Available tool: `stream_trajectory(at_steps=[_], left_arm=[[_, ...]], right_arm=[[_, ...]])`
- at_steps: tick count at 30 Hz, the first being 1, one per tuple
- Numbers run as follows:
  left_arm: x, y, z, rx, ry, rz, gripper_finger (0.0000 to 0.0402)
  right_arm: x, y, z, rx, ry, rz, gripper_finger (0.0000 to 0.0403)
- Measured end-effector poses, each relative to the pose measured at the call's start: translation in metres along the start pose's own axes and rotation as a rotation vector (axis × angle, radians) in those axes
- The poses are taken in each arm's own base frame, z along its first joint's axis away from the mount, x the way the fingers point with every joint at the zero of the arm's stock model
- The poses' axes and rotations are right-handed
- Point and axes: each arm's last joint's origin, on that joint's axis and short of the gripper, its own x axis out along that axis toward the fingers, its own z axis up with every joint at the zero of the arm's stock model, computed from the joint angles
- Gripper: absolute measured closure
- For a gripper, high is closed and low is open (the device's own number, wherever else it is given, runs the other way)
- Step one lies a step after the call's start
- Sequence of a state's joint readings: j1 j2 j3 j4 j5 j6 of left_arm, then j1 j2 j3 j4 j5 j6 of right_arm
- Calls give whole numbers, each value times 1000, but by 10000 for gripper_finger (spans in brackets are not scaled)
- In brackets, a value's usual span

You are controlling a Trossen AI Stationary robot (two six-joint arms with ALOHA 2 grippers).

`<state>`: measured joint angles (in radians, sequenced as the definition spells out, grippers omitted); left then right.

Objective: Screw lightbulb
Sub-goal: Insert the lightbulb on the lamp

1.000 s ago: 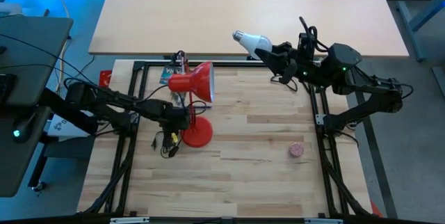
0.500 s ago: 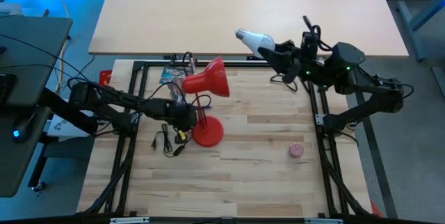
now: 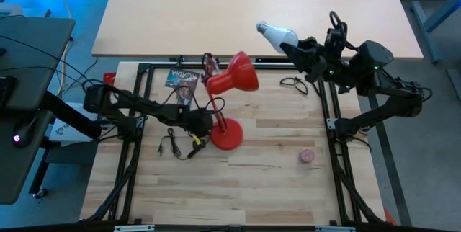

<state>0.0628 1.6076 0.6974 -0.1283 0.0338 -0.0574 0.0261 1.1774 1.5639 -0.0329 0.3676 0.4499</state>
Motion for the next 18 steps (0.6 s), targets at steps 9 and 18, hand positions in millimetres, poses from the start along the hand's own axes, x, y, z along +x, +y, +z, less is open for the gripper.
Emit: stream_trajectory(at_steps=[9,18], left_arm=[[17,-3,41,10,-17,-1,401],[-13,-4,29,-21,154,-13,401]], right_arm=[[-7,0,7,-14,-11,5,174],[-15,1,15,-61,-28,12,174]])
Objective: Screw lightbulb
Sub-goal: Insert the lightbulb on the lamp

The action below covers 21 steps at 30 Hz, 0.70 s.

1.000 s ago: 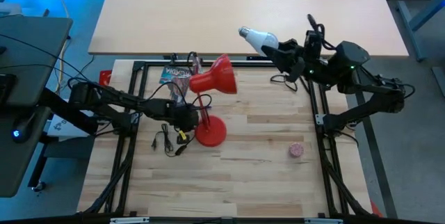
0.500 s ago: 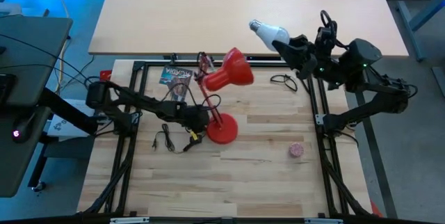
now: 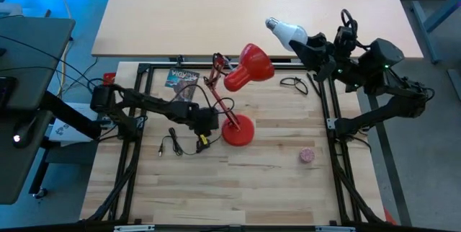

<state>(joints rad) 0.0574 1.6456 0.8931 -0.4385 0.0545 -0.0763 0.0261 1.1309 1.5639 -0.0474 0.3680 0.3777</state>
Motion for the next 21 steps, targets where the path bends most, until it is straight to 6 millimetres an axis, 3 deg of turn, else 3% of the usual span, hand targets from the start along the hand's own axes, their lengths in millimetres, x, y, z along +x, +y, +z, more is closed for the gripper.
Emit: stream_trajectory(at_steps=[5,11,16,21], left_arm=[[-40,-2,-1,-93,-133,35,401],[-77,-30,20,-186,-521,-3,401],[-62,-64,46,-210,-582,68,401],[-49,-81,111,-142,-575,209,401]], right_arm=[[-10,0,11,-8,-29,10,174],[-19,-2,15,-30,-4,-8,174],[-21,-3,14,-30,20,-17,174],[-21,-3,14,-23,18,-17,174]])
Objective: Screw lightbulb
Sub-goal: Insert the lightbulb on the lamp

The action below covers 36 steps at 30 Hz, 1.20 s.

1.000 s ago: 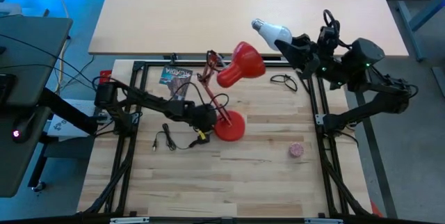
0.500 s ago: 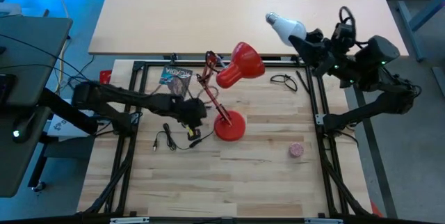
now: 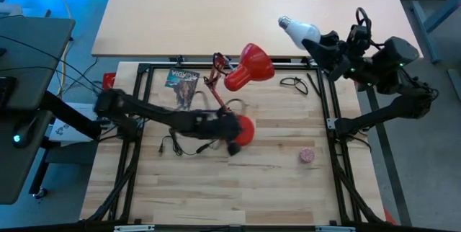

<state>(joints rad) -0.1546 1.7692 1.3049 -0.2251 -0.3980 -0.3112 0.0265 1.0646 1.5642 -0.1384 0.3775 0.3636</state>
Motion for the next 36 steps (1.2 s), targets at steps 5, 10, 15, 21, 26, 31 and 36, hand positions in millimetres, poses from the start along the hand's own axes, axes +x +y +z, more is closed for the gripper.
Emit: stream_trajectory(at_steps=[5,10,15,21,26,31,36], left_arm=[[40,-8,39,148,134,93,401],[82,-4,33,232,319,134,402],[102,15,28,229,444,191,401],[95,28,28,252,529,217,401],[92,28,26,251,568,189,402],[91,22,23,197,585,155,402],[86,12,17,205,640,115,401]], right_arm=[[0,0,0,16,1,3,174],[0,1,0,21,11,26,174],[0,1,-1,29,16,36,174],[-1,4,-2,18,24,51,174],[-1,4,-2,18,25,51,174],[-1,4,-2,19,27,56,174],[-1,4,-2,19,28,57,174]])
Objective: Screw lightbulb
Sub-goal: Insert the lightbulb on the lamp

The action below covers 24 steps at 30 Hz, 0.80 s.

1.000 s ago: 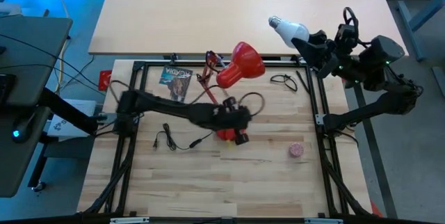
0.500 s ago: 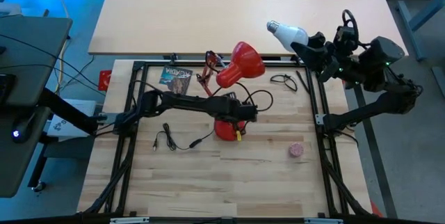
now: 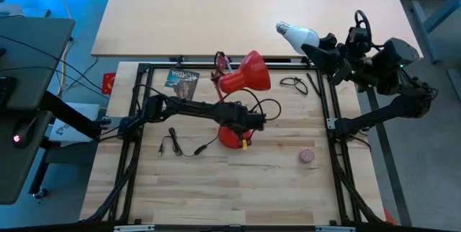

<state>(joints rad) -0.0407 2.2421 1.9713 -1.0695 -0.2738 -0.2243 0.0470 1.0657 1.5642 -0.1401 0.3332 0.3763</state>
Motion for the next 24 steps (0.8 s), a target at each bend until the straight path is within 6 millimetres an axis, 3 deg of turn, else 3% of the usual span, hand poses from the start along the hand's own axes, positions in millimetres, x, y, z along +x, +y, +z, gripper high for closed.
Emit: stream_trajectory(at_steps=[19,24], left_arm=[[-9,-29,-16,36,80,-33,401],[-33,-33,-4,80,-59,-133,401]], right_arm=[[0,0,0,-2,4,9,174],[-1,0,1,-18,1,10,174]])
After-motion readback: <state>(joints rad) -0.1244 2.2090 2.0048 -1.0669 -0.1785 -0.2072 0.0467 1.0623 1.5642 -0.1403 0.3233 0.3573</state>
